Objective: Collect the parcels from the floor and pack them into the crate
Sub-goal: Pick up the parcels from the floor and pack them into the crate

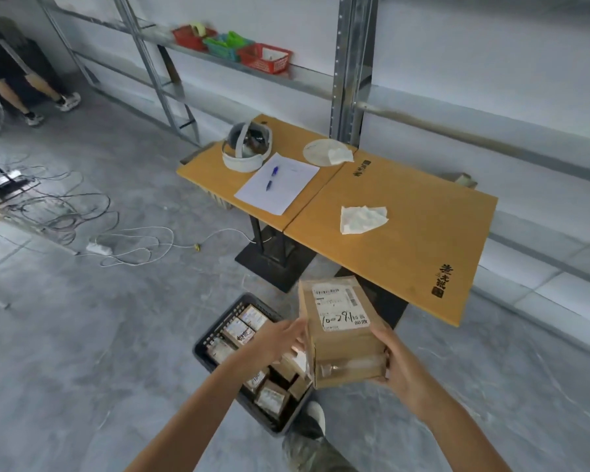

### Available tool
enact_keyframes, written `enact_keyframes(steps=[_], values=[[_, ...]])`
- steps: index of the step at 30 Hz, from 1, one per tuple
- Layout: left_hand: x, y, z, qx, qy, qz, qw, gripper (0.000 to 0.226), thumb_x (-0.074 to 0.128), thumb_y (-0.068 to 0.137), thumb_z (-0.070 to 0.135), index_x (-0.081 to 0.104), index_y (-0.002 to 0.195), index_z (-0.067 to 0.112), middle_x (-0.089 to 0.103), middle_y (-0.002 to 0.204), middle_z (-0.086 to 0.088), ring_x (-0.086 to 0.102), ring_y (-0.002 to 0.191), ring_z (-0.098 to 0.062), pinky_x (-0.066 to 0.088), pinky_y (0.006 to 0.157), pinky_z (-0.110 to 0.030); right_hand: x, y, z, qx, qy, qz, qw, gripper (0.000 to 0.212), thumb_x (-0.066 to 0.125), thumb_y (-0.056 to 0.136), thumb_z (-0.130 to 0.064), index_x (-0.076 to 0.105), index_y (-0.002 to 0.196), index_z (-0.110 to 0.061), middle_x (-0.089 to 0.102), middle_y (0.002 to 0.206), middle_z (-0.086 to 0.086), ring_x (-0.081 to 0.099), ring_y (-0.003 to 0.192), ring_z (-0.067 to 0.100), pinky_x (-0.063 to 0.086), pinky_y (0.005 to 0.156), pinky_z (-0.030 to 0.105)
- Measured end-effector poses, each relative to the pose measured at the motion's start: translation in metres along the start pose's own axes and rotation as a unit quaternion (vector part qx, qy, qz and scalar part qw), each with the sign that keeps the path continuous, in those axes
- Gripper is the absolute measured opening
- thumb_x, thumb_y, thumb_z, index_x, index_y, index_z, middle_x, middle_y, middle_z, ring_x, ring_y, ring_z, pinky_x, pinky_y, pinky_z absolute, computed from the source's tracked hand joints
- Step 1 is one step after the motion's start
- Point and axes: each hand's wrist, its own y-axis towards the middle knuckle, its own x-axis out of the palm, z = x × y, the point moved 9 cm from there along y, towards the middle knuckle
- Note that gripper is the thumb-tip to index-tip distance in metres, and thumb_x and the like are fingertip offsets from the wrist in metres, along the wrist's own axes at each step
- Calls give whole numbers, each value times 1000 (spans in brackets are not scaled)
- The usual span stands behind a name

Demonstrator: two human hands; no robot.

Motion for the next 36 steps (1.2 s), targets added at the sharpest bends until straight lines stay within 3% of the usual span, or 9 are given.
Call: enact_keyframes(steps=[5, 9, 12, 16, 21, 25, 28, 31, 36], values=[[13, 37, -29, -95, -4, -65, 993, 57, 34, 91, 60, 48, 125, 16, 59, 121, -1, 58, 105, -16, 48, 71, -26, -14, 52, 16, 35, -56, 47, 997, 63, 72, 61, -58, 50, 119, -45, 64, 114, -4, 63, 101, 18, 56, 69, 34], [33, 51, -57, -201, -242, -156, 936, 63, 57, 84, 53, 46, 126, 7, 58, 123, -15, 59, 111, -30, 49, 94, -47, -28, 78, 32, 6, -63, 158, 985, 57, 59, 65, -61, 52, 111, -29, 60, 112, 1, 61, 102, 19, 54, 87, 45], [32, 66, -64, -217, -362, -119, 899, 57, 64, 85, 37, 42, 127, 6, 60, 121, -21, 61, 108, -36, 48, 93, -52, -21, 87, 48, 17, -19, 232, 972, 65, 61, 70, -56, 48, 124, -21, 56, 122, 4, 57, 110, 21, 53, 87, 40], [4, 88, -78, -215, -417, -45, 882, 65, 73, 78, 32, 39, 127, 6, 57, 122, -20, 58, 111, -37, 52, 88, -53, 11, 103, 75, 97, 16, 280, 955, 97, 70, 79, -44, 7, 150, -29, 26, 153, 8, 36, 135, 32, 36, 107, 50], [-27, 107, -93, -178, -291, -65, 938, 67, 72, 77, 41, 32, 124, 16, 51, 125, -4, 55, 108, -18, 56, 75, -35, 84, 126, 112, 157, 149, 230, 949, 81, 78, 70, -36, 30, 135, -39, 57, 125, 4, 61, 108, 32, 55, 83, 54], [-57, 121, -128, -168, -130, -148, 966, 50, 53, 90, 46, 38, 130, 19, 46, 133, 0, 48, 110, -15, 47, 91, -32, 98, 139, 140, 145, 174, 323, 919, 70, 77, 73, -31, 40, 132, -27, 60, 117, 9, 62, 101, 31, 56, 76, 43], [-92, 137, -169, -163, -28, -176, 970, 19, 38, 98, 36, 49, 91, 21, 50, 88, 3, 51, 79, -3, 41, 68, -12, 106, 148, 171, 173, 170, 384, 891, 75, 80, 68, -33, 40, 131, -21, 57, 124, 17, 60, 105, 36, 51, 91, 51], [-135, 166, -217, -147, 70, -151, 975, 42, 43, 96, 24, 28, 57, 20, 26, 56, 2, 30, 43, -5, 24, 45, -19, 113, 169, 207, 224, 150, 403, 875, 75, 78, 74, -29, 36, 135, -16, 51, 131, 21, 56, 111, 39, 48, 95, 54], [-169, 228, -291, -151, 173, -140, 963, 12, 43, 91, 31, 50, 87, 23, 53, 85, 3, 50, 79, -10, 37, 68, -26, 128, 236, 276, 282, 111, 375, 876, 65, 72, 82, -21, 33, 134, -15, 51, 124, 17, 55, 98, 32, 49, 73, 37]])
